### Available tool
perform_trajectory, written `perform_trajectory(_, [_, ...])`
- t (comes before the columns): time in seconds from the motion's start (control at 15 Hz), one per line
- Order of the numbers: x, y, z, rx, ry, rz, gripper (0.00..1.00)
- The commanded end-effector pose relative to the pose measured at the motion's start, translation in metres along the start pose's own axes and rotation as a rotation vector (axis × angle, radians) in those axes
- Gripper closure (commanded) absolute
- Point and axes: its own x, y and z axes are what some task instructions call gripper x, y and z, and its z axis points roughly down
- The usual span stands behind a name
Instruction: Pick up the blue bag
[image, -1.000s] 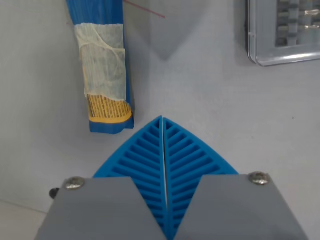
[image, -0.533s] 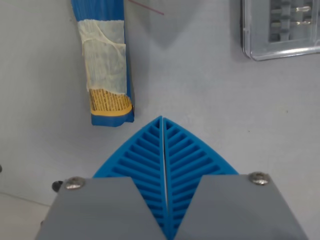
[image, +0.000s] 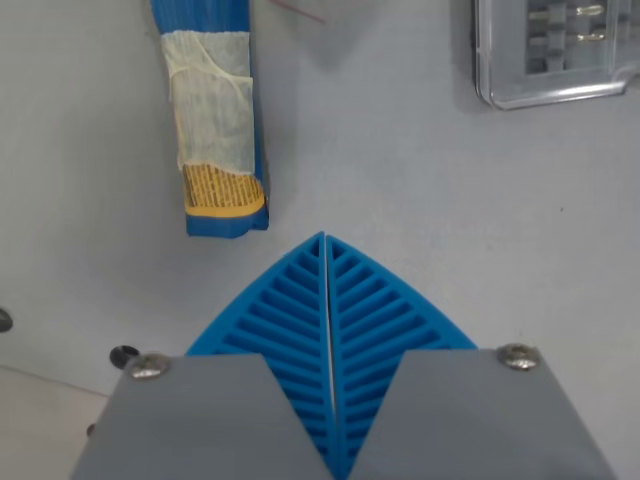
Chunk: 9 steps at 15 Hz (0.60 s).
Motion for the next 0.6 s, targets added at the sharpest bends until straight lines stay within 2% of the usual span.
perform_trajectory(0.07, [-0.011, -0.005, -0.011, -0.037, 0.054, -0.02, 1.0])
perform_trajectory(0.6, [-0.013, -0.005, -0.024, -0.037, 0.054, -0.02, 1.0])
